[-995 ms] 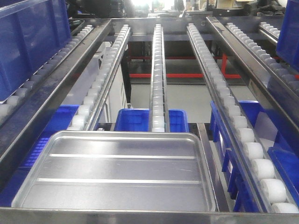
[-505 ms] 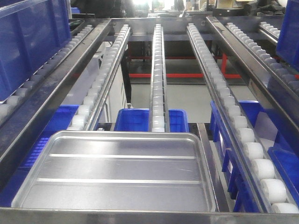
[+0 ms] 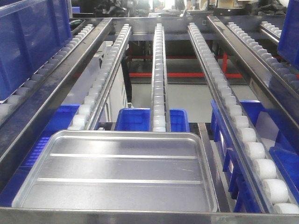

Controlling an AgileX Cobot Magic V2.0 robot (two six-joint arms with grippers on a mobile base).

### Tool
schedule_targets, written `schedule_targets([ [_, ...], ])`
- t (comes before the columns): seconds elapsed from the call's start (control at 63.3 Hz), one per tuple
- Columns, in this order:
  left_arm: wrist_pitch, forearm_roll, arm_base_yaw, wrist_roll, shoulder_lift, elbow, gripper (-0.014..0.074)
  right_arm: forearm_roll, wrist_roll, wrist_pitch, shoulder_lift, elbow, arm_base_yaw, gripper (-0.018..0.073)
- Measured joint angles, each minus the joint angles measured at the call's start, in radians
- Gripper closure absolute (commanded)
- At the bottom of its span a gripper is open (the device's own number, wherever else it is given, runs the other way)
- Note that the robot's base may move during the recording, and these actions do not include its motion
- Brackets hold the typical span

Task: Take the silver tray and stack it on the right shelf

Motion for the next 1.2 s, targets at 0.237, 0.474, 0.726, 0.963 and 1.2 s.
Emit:
schedule_targets([
  [0.237, 0.157, -0.034, -0.184, 0.133, 0.312, -0.165, 0.0422, 0.045, 0.000, 0.128, 0.236, -0.159, 0.179, 0.0143],
  [0.474, 0.161, -0.104, -0.363, 0.143, 0.524, -0.188, 0.0239, 0.055, 0.000, 0.181, 0.487, -0.238, 0.470, 0.0110],
  [0.726, 0.173, -0.147, -0.465, 0.147, 0.683, -0.193, 0.0239, 0.109, 0.002, 0.173, 0.785, -0.257, 0.645, 0.0110],
  [0.963, 0.312, -0.128, -0.464, 0.044, 0.813, -0.254, 0.0286, 0.206, 0.084, 0.359, 1.032, -0.388, 0.645, 0.0111],
  [1.2, 0.389, -0.029, -0.464, -0.123, 0.985, -0.332, 0.0290, 0.093, 0.312, 0.485, 1.222, -0.487, 0.597, 0.0111],
])
